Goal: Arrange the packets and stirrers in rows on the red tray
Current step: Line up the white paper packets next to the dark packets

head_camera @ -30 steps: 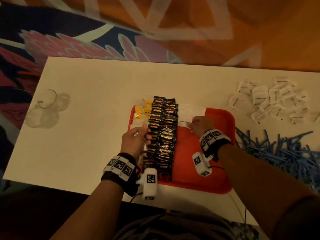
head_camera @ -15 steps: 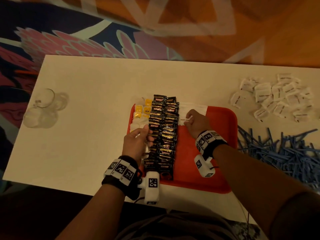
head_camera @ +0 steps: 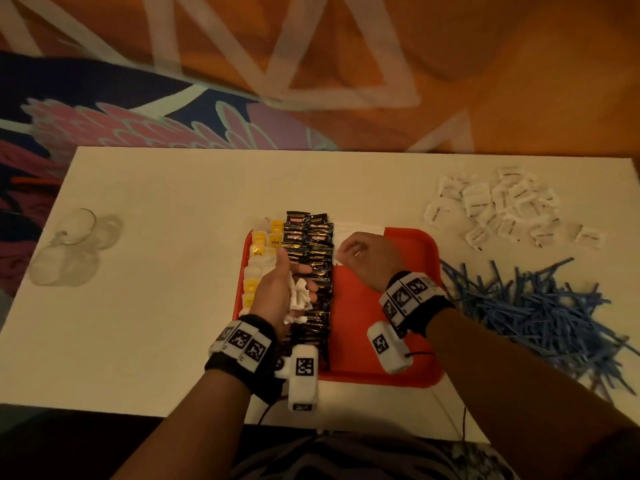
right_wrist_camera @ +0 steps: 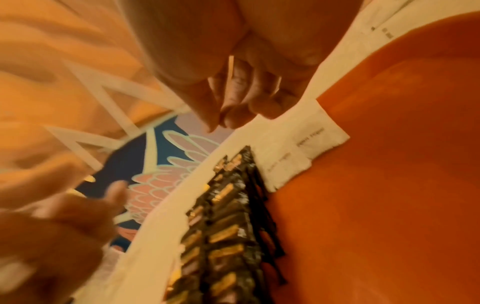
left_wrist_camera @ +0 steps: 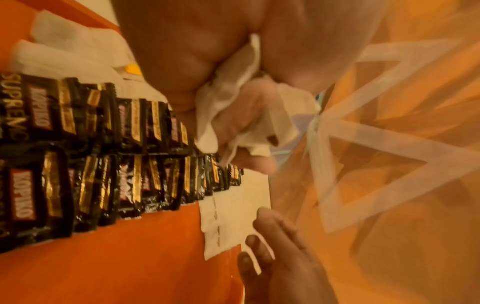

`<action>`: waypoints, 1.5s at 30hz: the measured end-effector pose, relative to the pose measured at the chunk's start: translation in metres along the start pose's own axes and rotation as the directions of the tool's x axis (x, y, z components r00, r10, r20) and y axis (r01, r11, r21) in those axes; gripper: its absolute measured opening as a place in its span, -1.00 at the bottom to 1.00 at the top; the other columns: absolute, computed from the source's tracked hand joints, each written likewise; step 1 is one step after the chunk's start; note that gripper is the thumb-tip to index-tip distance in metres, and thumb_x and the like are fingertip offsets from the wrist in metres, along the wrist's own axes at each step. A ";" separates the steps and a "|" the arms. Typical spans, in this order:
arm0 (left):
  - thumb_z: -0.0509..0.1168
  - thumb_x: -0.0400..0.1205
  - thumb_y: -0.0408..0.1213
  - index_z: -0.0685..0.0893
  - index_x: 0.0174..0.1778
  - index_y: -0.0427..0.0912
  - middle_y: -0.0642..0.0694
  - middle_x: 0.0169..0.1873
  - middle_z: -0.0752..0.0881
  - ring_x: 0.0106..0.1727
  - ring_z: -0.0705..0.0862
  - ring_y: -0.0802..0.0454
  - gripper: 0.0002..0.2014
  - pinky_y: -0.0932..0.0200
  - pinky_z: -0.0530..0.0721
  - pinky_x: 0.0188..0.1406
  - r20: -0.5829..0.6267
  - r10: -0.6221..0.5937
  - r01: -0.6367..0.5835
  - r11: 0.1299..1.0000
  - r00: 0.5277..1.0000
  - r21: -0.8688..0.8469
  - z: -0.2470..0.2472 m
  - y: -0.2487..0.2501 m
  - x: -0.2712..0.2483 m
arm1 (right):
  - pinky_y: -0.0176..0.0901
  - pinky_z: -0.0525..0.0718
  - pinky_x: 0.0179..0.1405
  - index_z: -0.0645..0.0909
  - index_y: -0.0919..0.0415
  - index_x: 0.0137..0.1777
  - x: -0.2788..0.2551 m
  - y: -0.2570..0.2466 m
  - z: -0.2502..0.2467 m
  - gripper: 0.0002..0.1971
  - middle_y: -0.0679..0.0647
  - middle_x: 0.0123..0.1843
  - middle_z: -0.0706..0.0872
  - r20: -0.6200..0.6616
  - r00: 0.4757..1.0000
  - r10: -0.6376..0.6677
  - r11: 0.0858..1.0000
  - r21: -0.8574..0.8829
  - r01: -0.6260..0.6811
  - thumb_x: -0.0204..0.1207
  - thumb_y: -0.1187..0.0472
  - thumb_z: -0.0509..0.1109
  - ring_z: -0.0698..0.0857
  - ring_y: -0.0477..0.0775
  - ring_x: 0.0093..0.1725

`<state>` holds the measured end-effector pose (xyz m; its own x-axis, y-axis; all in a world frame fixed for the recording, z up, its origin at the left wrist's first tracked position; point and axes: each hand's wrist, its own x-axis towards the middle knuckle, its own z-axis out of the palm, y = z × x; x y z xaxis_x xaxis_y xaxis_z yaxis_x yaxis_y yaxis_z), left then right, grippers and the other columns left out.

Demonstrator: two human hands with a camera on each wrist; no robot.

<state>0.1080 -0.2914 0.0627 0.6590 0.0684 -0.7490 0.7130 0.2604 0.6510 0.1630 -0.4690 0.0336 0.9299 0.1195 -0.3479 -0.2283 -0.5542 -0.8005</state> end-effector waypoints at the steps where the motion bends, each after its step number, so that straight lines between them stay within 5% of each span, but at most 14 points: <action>1: -0.05 0.71 0.31 0.66 -0.01 -0.22 -0.14 -0.46 0.70 -0.56 0.62 0.01 -0.35 0.28 0.37 -0.59 0.030 0.005 -0.005 1.000 1.000 -0.004 0.006 0.002 -0.003 | -0.29 0.59 -0.20 0.71 -0.07 -0.21 -0.007 -0.008 -0.004 -0.92 -0.16 -0.18 0.76 0.043 0.999 -0.026 1.000 0.014 0.025 0.46 0.02 0.55 0.69 -0.23 -0.17; 5: -0.07 0.70 0.32 0.65 -0.02 -0.27 -0.21 -0.48 0.67 -0.68 0.58 0.03 -0.31 0.38 0.28 -0.75 0.153 0.004 -0.003 1.000 0.988 -0.003 0.027 0.010 -0.015 | -0.39 0.54 -0.19 0.78 0.07 -0.18 -0.035 -0.034 -0.019 -0.85 -0.03 -0.17 0.80 0.242 0.968 -0.070 0.993 0.113 0.044 0.42 0.01 0.59 0.68 -0.30 -0.27; 7: -0.05 0.70 0.32 0.65 -0.02 -0.27 -0.28 -0.48 0.66 -0.74 0.54 0.02 -0.32 0.41 0.26 -0.81 0.196 -0.006 0.005 1.000 0.981 0.007 0.036 0.013 -0.022 | -0.25 0.60 -0.08 0.76 -0.02 -0.25 -0.044 -0.038 -0.025 -0.91 -0.07 -0.17 0.77 0.277 0.958 -0.069 0.997 0.042 0.060 0.40 0.07 0.62 0.68 -0.25 -0.22; 10: -0.02 0.71 0.30 0.66 -0.03 -0.21 -0.31 -0.46 0.67 -0.71 0.53 0.01 -0.38 0.37 0.25 -0.78 0.247 0.008 -0.019 0.999 0.969 0.043 0.047 0.015 -0.028 | -0.16 0.61 -0.04 0.71 -0.07 -0.33 -0.052 -0.037 -0.034 -0.84 -0.16 -0.26 0.73 0.209 0.977 -0.043 0.999 -0.006 0.045 0.44 0.15 0.58 0.67 -0.19 -0.22; 15: 0.15 0.72 0.18 0.65 0.24 -0.16 -0.09 -0.37 0.71 -0.52 0.64 0.10 -0.52 0.39 0.27 -0.81 0.271 0.072 -0.089 0.995 0.960 0.052 0.052 0.009 -0.034 | -0.03 0.67 -0.20 0.65 0.08 -0.26 -0.065 -0.035 -0.047 -0.83 0.01 -0.29 0.73 0.018 0.998 0.063 0.977 0.202 -0.065 0.57 0.24 0.45 0.67 0.00 -0.37; 19: 0.35 0.56 0.16 0.70 0.06 -0.10 0.04 -0.34 0.72 -0.37 0.65 0.09 -0.61 0.37 0.25 -0.76 0.275 0.115 -0.147 0.984 0.955 0.097 0.053 0.007 -0.045 | -0.03 0.66 -0.23 0.59 0.06 -0.24 -0.074 -0.031 -0.053 -0.84 -0.10 -0.45 0.69 -0.045 0.996 0.071 0.975 0.216 -0.059 0.59 0.21 0.42 0.66 -0.05 -0.54; 23: 0.38 0.65 -0.32 0.71 -0.04 -0.11 -0.11 -0.31 0.71 -0.38 0.57 -0.02 -0.96 0.34 0.29 -0.71 0.231 0.157 -0.191 0.973 0.960 0.133 0.055 0.005 -0.047 | -0.01 0.66 -0.27 0.54 0.02 -0.21 -0.080 -0.030 -0.056 -0.82 -0.02 -0.44 0.68 -0.100 0.994 0.041 0.979 0.202 -0.020 0.63 0.19 0.38 0.62 -0.08 -0.56; 28: 0.07 0.58 -0.65 0.73 0.09 -0.14 -0.19 -0.21 0.75 -0.38 0.71 0.03 -0.57 0.35 0.31 -0.75 0.140 0.215 -0.225 0.973 0.966 0.056 0.053 0.008 -0.046 | 0.11 0.75 -0.20 0.54 0.02 -0.18 -0.083 -0.024 -0.057 -0.85 0.21 -0.16 0.77 -0.158 0.987 0.042 0.970 0.244 -0.002 0.64 0.18 0.37 0.71 0.07 -0.40; 31: 0.00 0.45 -0.71 0.65 -0.15 -0.19 -0.14 -0.26 0.66 -0.41 0.64 0.02 -0.58 0.35 0.28 -0.74 0.126 0.208 -0.216 0.975 0.970 0.050 0.047 0.005 -0.044 | -0.01 0.77 -0.27 0.55 0.04 -0.14 -0.084 -0.022 -0.058 -0.88 0.25 -0.11 0.78 -0.185 0.982 0.045 0.966 0.258 0.004 0.64 0.16 0.38 0.72 0.04 -0.41; 33: 0.04 0.45 -0.63 0.52 -0.29 -0.20 -0.12 -0.34 0.56 -0.48 0.55 0.02 -0.73 0.38 0.25 -0.76 0.171 0.145 -0.135 0.989 0.975 -0.066 0.044 0.003 -0.043 | -0.21 0.70 -0.39 0.55 0.11 -0.10 -0.084 -0.021 -0.060 -0.91 0.27 -0.09 0.77 -0.197 0.979 0.049 0.959 0.282 0.009 0.65 0.18 0.37 0.70 -0.01 -0.43; 35: 0.20 0.61 -0.33 0.50 -0.41 -0.17 -0.10 -0.44 0.55 -0.55 0.49 0.04 -0.76 0.38 0.23 -0.76 0.207 0.085 -0.056 0.989 0.975 -0.138 0.042 0.003 -0.043 | -0.33 0.66 -0.44 0.56 0.20 -0.03 -0.085 -0.021 -0.061 -0.92 0.30 -0.09 0.76 -0.204 0.978 0.042 0.954 0.299 0.021 0.65 0.21 0.36 0.68 -0.02 -0.41; 38: 0.38 0.55 0.23 0.62 -0.39 -0.15 -0.08 -0.45 0.67 -0.53 0.50 0.07 -0.52 0.31 0.28 -0.71 0.132 0.170 -0.188 0.972 0.977 0.142 0.045 0.002 -0.044 | -0.26 0.72 -0.40 0.57 0.26 0.03 -0.084 -0.019 -0.061 -0.90 0.25 -0.18 0.74 -0.206 0.978 0.029 0.953 0.301 0.035 0.66 0.22 0.36 0.67 0.00 -0.37; 42: 0.53 0.50 0.01 0.73 -0.06 -0.15 -0.03 -0.36 0.82 -0.36 0.63 0.00 -0.69 0.31 0.39 -0.66 0.177 0.239 -0.283 0.912 0.955 0.297 0.056 0.000 -0.052 | 0.13 0.77 -0.21 0.57 0.12 -0.08 -0.083 -0.015 -0.056 -0.93 0.09 -0.32 0.74 -0.205 0.979 -0.011 0.961 0.268 0.066 0.64 0.19 0.37 0.71 0.23 -0.34; 45: 0.53 0.55 -0.14 0.76 -0.15 -0.14 -0.10 -0.35 0.80 -0.48 0.56 0.05 -0.85 0.35 0.36 -0.68 0.210 0.234 -0.286 0.919 0.949 0.270 0.060 -0.001 -0.053 | 0.07 0.74 -0.29 0.58 0.05 -0.13 -0.084 -0.014 -0.053 -0.89 0.22 -0.23 0.77 -0.203 0.979 0.010 0.952 0.302 0.053 0.64 0.20 0.38 0.72 0.33 -0.31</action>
<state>0.0865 -0.3532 0.1094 0.8425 -0.0760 -0.5334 0.5319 -0.0403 0.8459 0.1034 -0.5151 0.0996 0.9667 -0.0557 -0.2499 -0.2555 -0.2722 -0.9277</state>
